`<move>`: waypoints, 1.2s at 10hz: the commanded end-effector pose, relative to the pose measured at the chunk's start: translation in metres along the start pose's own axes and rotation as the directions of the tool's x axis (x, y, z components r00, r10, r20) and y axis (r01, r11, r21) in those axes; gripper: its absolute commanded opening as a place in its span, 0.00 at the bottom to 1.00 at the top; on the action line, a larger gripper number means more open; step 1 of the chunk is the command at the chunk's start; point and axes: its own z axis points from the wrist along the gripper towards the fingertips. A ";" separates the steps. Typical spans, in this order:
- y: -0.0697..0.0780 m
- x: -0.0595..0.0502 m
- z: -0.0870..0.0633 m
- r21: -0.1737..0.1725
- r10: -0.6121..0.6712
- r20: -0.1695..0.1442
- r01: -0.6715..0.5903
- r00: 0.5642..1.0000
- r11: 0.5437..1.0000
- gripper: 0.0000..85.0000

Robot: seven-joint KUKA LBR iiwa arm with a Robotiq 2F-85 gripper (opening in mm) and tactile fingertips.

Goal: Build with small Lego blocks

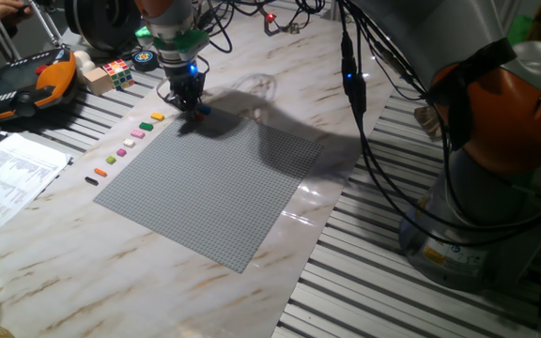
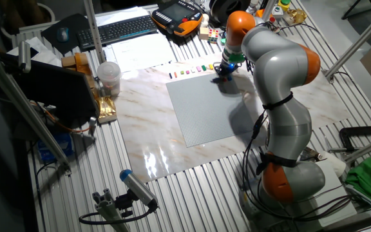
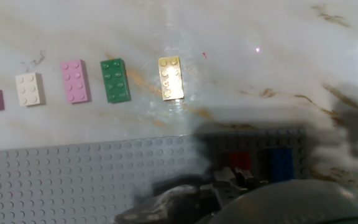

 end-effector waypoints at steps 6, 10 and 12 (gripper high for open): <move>0.000 -0.004 -0.019 0.016 0.008 0.011 -0.008 1.000 1.000 0.31; 0.001 -0.004 -0.043 0.012 -0.023 0.018 0.023 1.000 1.000 0.26; 0.007 -0.002 -0.061 0.039 -0.024 0.017 0.024 1.000 0.999 0.17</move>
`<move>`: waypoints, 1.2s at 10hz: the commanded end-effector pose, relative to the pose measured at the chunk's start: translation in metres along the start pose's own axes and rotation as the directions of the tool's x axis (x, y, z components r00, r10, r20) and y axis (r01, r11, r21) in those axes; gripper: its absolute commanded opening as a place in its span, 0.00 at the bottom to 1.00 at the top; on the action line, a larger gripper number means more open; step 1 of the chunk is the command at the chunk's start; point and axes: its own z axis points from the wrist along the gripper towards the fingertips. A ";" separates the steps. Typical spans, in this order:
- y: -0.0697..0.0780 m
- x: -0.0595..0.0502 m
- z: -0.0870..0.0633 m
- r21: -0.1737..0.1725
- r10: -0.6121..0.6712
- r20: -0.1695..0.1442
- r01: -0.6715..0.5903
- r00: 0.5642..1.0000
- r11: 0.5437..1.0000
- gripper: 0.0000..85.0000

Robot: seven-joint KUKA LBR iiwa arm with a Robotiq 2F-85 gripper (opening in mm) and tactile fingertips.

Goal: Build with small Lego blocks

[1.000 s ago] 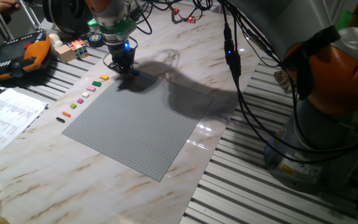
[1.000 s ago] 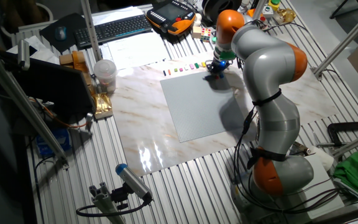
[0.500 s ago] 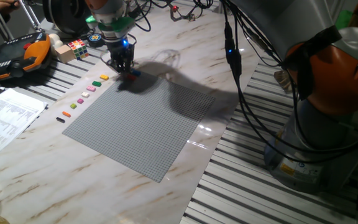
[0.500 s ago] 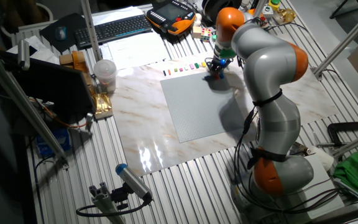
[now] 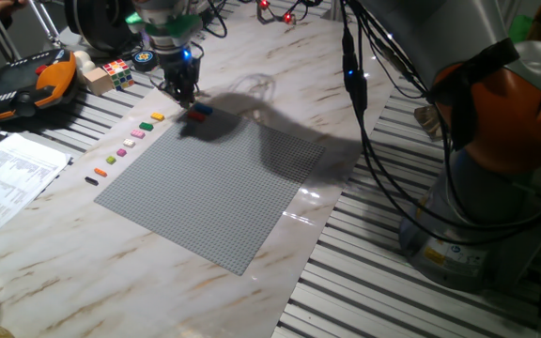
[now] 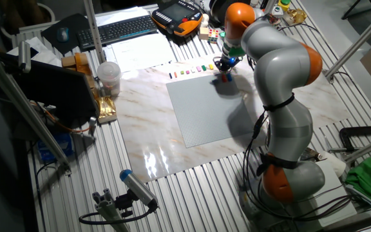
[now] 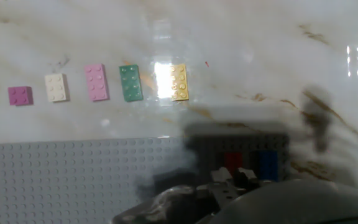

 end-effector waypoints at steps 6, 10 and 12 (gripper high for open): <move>0.010 0.019 -0.038 -0.021 -0.005 -0.001 0.005 1.000 1.000 0.01; 0.011 0.030 -0.049 -0.011 -0.016 0.007 0.016 1.000 1.000 0.01; 0.013 0.033 -0.054 -0.001 -0.025 0.012 0.025 1.000 1.000 0.01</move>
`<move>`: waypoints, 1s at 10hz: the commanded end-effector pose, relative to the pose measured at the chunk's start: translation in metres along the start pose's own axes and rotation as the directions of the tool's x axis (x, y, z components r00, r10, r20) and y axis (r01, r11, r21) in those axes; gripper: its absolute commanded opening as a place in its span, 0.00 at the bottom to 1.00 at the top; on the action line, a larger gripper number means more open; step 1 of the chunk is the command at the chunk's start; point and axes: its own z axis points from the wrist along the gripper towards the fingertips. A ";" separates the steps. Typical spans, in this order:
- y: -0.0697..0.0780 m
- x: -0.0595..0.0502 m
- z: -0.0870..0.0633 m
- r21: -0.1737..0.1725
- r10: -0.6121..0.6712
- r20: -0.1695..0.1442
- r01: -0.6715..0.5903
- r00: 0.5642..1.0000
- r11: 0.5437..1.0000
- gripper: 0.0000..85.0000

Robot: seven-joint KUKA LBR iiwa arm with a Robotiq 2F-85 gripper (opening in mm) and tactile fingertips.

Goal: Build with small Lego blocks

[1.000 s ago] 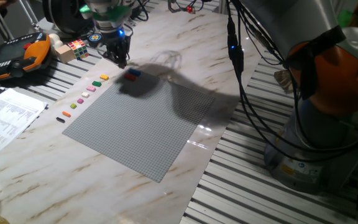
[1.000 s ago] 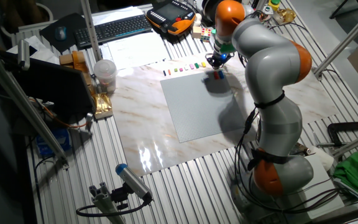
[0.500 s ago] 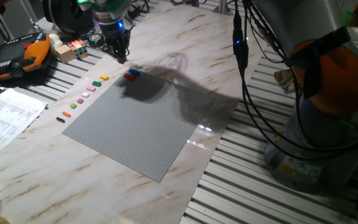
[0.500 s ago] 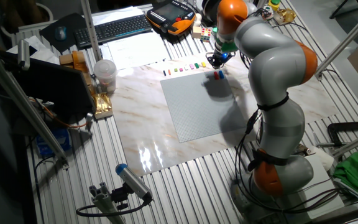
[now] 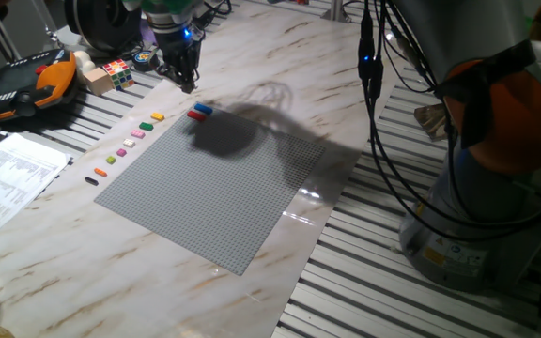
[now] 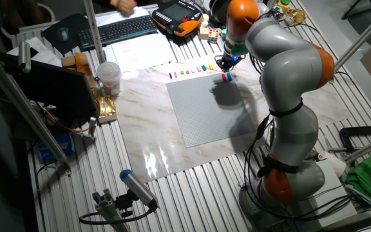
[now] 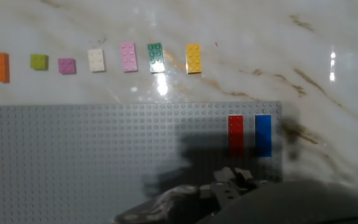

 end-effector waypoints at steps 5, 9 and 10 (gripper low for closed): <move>-0.003 0.001 -0.003 0.010 -0.020 -0.004 0.020 1.000 1.000 0.01; -0.002 0.002 -0.004 0.029 -0.050 0.007 0.050 0.999 0.998 0.01; -0.002 0.002 -0.004 0.029 -0.053 0.010 0.053 0.999 0.998 0.01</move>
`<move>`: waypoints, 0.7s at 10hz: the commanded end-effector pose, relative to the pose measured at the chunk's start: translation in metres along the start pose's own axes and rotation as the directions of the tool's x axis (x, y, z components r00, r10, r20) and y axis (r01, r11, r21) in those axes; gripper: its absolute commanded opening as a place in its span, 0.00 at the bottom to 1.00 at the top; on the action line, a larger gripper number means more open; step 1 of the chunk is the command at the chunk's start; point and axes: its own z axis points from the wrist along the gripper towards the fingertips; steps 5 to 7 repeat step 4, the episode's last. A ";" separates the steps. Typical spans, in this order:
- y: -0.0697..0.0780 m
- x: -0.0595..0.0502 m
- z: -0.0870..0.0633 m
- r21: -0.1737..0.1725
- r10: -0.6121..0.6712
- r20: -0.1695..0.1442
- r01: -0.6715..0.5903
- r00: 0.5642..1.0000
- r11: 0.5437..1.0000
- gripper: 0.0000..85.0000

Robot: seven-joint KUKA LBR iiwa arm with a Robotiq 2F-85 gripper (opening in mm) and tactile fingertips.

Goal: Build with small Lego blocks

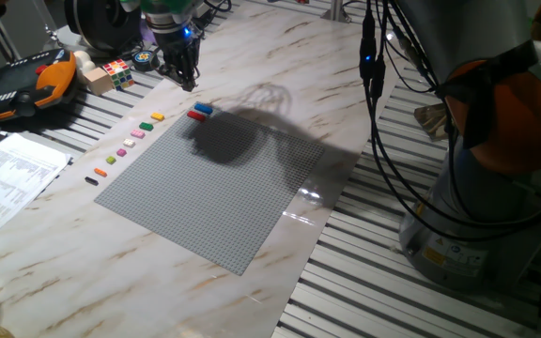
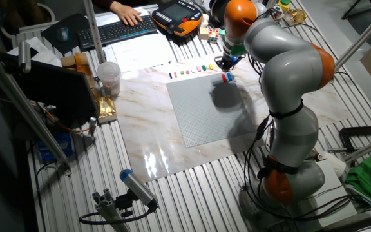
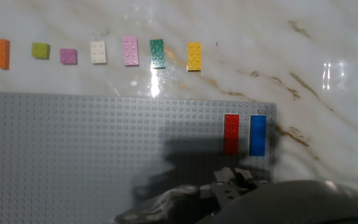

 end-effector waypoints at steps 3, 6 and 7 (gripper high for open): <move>-0.001 0.002 -0.001 -0.002 -0.002 0.002 0.002 1.000 1.000 0.01; -0.001 0.003 -0.002 0.000 -0.004 0.005 0.004 1.000 1.000 0.01; -0.001 0.003 -0.002 0.000 -0.004 0.005 0.004 1.000 1.000 0.01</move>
